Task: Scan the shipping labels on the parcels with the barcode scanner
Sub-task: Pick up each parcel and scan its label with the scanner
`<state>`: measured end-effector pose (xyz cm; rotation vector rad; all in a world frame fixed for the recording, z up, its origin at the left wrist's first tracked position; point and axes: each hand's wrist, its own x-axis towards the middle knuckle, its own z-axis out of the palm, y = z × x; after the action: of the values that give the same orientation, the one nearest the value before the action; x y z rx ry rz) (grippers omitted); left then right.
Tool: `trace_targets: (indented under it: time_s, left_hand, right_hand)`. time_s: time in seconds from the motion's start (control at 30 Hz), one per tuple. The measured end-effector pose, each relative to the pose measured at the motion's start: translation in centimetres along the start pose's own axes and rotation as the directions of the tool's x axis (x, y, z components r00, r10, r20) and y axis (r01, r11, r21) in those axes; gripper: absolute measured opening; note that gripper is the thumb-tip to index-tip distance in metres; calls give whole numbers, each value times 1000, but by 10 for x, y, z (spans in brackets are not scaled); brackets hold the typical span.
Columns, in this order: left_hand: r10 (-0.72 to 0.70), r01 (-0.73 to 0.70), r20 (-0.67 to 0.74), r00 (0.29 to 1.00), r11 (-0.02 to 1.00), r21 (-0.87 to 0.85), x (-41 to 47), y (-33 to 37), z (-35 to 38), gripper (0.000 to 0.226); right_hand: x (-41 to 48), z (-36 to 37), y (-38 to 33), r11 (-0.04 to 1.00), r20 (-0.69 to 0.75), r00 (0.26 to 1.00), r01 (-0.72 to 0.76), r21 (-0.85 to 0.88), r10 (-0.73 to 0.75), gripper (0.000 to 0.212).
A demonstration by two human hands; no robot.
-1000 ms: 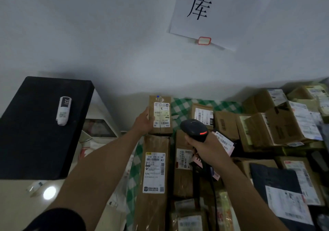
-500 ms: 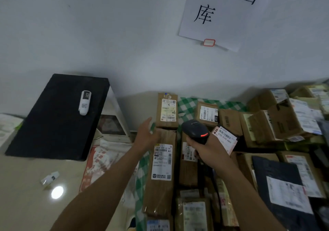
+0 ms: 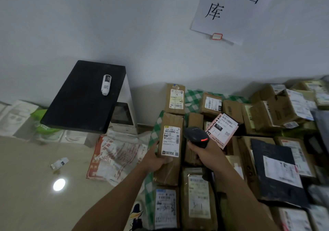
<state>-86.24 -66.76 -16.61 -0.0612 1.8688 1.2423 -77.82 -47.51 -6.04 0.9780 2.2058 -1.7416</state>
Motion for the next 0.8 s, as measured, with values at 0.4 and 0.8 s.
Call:
trace_targets:
  time_s: [0.4,0.8]
  left_hand:
    - [3,-3,0,1000,986,-168,-15,-19,-26,65]
    - [284,-329,-278,918,935,-132,-81,10,-28,75]
  right_hand:
    - [-11,21,15,998,25,999,-48,33,47,24]
    - [-30,45,12,968,-56,997,61,243,-49,31]
